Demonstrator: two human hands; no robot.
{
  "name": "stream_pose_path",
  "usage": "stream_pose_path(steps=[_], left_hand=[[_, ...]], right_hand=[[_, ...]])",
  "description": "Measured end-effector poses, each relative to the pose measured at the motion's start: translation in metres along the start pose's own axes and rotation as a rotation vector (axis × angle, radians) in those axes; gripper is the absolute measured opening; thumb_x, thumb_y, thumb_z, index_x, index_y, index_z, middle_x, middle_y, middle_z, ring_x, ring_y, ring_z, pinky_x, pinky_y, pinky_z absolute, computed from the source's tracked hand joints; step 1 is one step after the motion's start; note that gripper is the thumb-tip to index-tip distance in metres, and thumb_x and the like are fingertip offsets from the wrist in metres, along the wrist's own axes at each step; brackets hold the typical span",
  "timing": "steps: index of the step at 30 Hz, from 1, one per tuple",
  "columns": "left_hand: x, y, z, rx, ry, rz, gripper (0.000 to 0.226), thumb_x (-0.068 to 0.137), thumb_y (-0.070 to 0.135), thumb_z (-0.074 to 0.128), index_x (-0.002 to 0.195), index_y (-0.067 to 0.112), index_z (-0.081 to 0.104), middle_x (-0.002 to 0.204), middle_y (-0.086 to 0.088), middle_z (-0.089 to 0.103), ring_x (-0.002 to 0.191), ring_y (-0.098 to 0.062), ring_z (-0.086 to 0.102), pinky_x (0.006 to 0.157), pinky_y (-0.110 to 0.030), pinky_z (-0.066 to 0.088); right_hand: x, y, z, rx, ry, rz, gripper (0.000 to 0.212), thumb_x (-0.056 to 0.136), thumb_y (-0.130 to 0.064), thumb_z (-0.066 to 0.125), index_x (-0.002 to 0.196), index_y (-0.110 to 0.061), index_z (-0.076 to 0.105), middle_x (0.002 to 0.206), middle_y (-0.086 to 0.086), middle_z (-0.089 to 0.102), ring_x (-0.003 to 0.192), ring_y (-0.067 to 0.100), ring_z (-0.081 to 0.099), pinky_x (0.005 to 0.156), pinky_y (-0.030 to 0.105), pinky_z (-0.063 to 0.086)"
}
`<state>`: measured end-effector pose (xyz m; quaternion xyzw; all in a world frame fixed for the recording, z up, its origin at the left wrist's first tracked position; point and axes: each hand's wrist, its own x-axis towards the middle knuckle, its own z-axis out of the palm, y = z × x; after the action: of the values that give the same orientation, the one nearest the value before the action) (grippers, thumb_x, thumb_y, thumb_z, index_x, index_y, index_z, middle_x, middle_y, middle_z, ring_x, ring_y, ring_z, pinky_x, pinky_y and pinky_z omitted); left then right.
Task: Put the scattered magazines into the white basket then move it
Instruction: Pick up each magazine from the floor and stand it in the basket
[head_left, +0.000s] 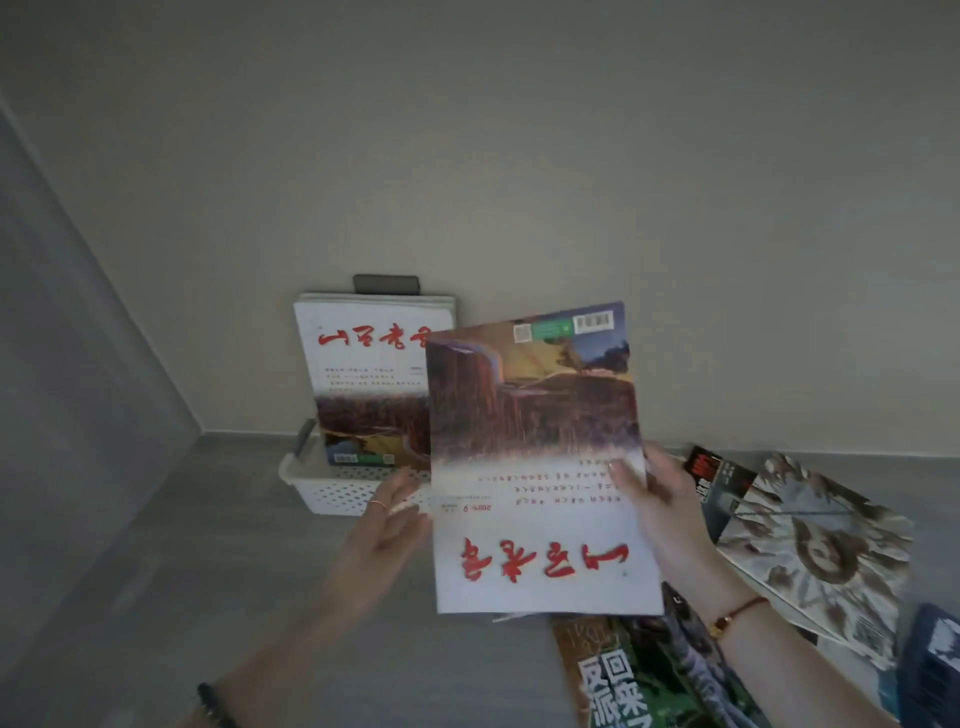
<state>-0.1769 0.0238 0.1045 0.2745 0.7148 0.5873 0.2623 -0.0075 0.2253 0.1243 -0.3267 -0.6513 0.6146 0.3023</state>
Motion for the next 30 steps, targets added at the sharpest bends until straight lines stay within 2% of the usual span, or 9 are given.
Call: stream_pose_path(steps=[2,6,10,13,16,19,21,24,30], left_hand=[[-0.005,0.020,-0.014,0.177,0.163,0.264,0.066,0.082,0.013,0.061,0.130,0.041,0.025,0.144,0.013,0.033,0.132,-0.009,0.033,0.107,-0.031,0.034],[0.000,0.079,-0.029,0.686,0.315,0.933,0.070,0.074,0.038,0.062,0.135,0.030,0.029,0.146,0.001,0.034,0.137,-0.019,0.024,0.114,-0.038,0.017],[0.012,0.102,-0.024,1.065,0.175,0.727,0.066,0.076,0.055,0.052,0.133,0.024,0.036,0.131,-0.002,0.056,0.129,-0.026,0.041,0.112,-0.042,0.020],[0.025,0.094,-0.029,0.800,0.050,0.542,0.034,0.088,0.036,0.049,0.117,0.019,0.051,0.105,-0.005,0.067,0.099,-0.024,0.061,0.086,-0.035,0.047],[0.036,0.075,-0.044,0.672,0.054,0.534,0.030,0.090,0.028,0.047,0.116,0.015,0.055,0.110,0.002,0.066,0.101,-0.015,0.059,0.075,-0.018,0.043],[0.043,0.057,-0.065,0.416,0.048,0.429,0.033,0.089,0.024,0.050,0.121,0.019,0.056,0.108,0.015,0.058,0.106,-0.006,0.053,0.076,-0.005,0.042],[0.051,0.051,-0.080,0.170,0.037,0.336,0.027,0.088,0.020,0.053,0.113,0.018,0.060,0.102,0.009,0.062,0.107,-0.017,0.058,0.087,-0.026,0.049],[0.068,0.049,-0.099,-0.069,-0.016,0.274,0.017,0.083,0.019,0.056,0.091,0.030,0.065,0.089,0.010,0.071,0.090,-0.012,0.067,0.073,-0.027,0.057],[0.120,0.056,-0.137,-0.250,0.075,0.277,0.017,0.086,0.015,0.053,0.086,0.028,0.064,0.078,0.017,0.073,0.079,-0.001,0.068,0.060,-0.016,0.054]], right_hand=[[0.008,-0.039,0.011,-0.260,-0.042,-0.253,0.006,0.082,-0.018,0.061,0.080,-0.023,0.064,0.068,0.007,0.068,0.059,0.027,0.063,0.052,0.031,0.050],[0.021,-0.124,0.049,-0.916,-0.237,-0.621,0.018,0.073,-0.039,0.067,0.081,-0.024,0.072,0.075,-0.001,0.073,0.067,0.020,0.064,0.053,0.029,0.043],[0.013,-0.155,0.100,-1.328,-0.392,-0.968,0.017,0.069,-0.044,0.067,0.077,-0.031,0.071,0.059,-0.001,0.068,0.064,0.024,0.064,0.063,0.028,0.041],[0.017,-0.147,0.115,-1.278,-0.388,-1.063,0.020,0.067,-0.041,0.070,0.077,-0.024,0.072,0.064,0.001,0.069,0.075,0.022,0.065,0.099,0.032,0.031],[0.027,-0.117,0.115,-1.126,-0.034,-1.057,0.049,0.064,-0.031,0.077,0.109,-0.018,0.064,0.117,0.009,0.063,0.119,0.029,0.051,0.107,0.050,0.010],[0.029,-0.085,0.109,-0.770,0.302,-0.626,0.091,0.065,-0.036,0.077,0.140,-0.021,0.027,0.150,0.012,0.023,0.139,0.029,0.018,0.109,0.049,0.010],[0.027,-0.067,0.111,-0.385,0.238,-0.316,0.102,0.059,-0.037,0.077,0.140,-0.022,0.017,0.139,0.002,0.038,0.127,0.006,0.039,0.103,0.030,0.037],[0.037,-0.041,0.125,-0.050,0.070,-0.162,0.076,0.067,-0.023,0.074,0.126,-0.027,0.026,0.107,-0.015,0.050,0.089,-0.013,0.057,0.067,0.005,0.046],[0.091,-0.045,0.168,-0.017,0.036,-0.210,0.020,0.081,-0.007,0.062,0.097,-0.019,0.060,0.105,0.006,0.066,0.091,0.022,0.064,0.082,0.043,0.053]])
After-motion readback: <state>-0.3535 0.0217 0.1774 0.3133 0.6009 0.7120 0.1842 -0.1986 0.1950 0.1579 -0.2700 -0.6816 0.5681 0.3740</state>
